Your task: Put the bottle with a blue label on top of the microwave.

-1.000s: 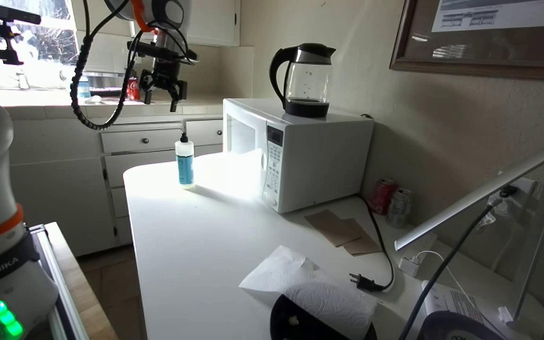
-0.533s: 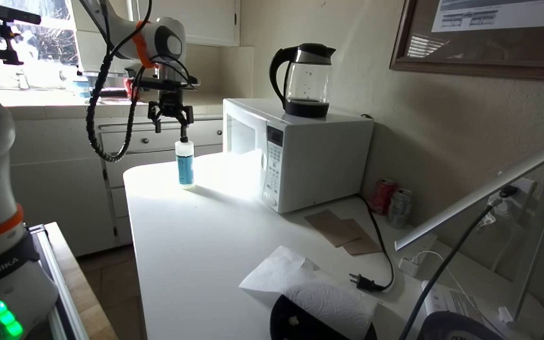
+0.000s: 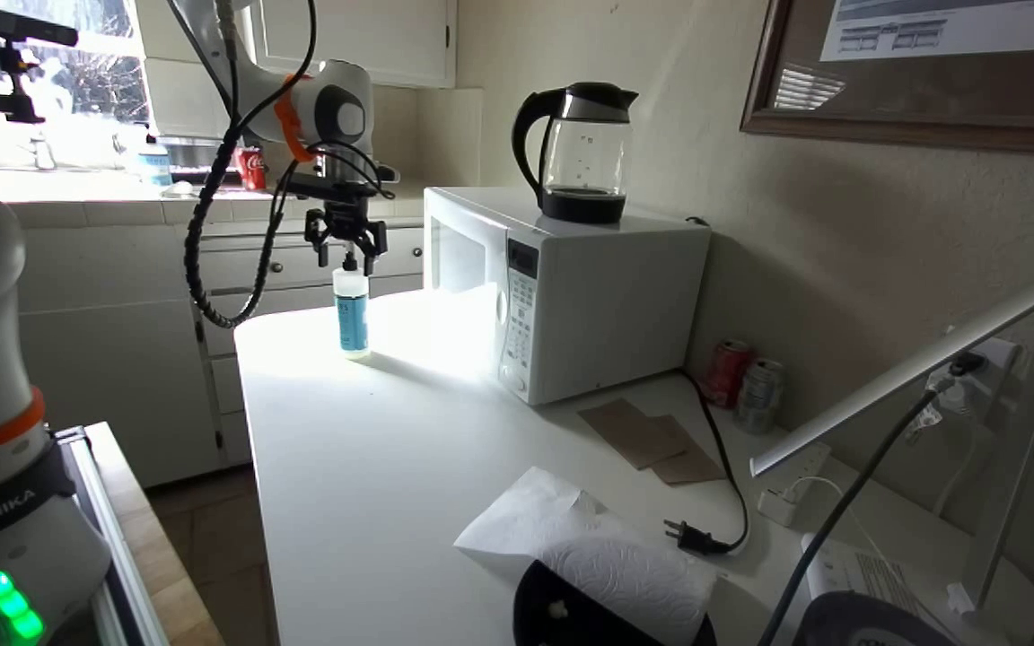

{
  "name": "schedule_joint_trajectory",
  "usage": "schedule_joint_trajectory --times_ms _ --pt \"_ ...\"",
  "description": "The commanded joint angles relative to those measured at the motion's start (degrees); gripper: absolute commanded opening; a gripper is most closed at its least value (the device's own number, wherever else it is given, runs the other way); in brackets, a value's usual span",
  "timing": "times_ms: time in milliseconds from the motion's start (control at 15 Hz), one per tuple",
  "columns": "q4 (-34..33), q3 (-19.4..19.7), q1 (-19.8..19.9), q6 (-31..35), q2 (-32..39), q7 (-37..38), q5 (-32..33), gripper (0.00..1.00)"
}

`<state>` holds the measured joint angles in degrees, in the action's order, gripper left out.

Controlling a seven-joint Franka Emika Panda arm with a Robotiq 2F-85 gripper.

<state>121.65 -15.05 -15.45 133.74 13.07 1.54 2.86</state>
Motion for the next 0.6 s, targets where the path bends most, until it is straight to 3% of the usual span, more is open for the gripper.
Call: schedule_joint_trajectory --times_ms 0,267,467,533 --pt "-1.21 -0.19 -0.2 1.48 2.32 -1.51 -1.29 1.0" --pt "-1.5 -0.21 -0.49 1.31 3.07 -1.53 -0.93 0.96" --pt "-1.92 -0.11 -0.7 1.62 3.98 -1.38 -0.55 0.75" --pt "-2.15 -0.02 -0.82 1.73 4.25 -1.2 -0.24 0.63"
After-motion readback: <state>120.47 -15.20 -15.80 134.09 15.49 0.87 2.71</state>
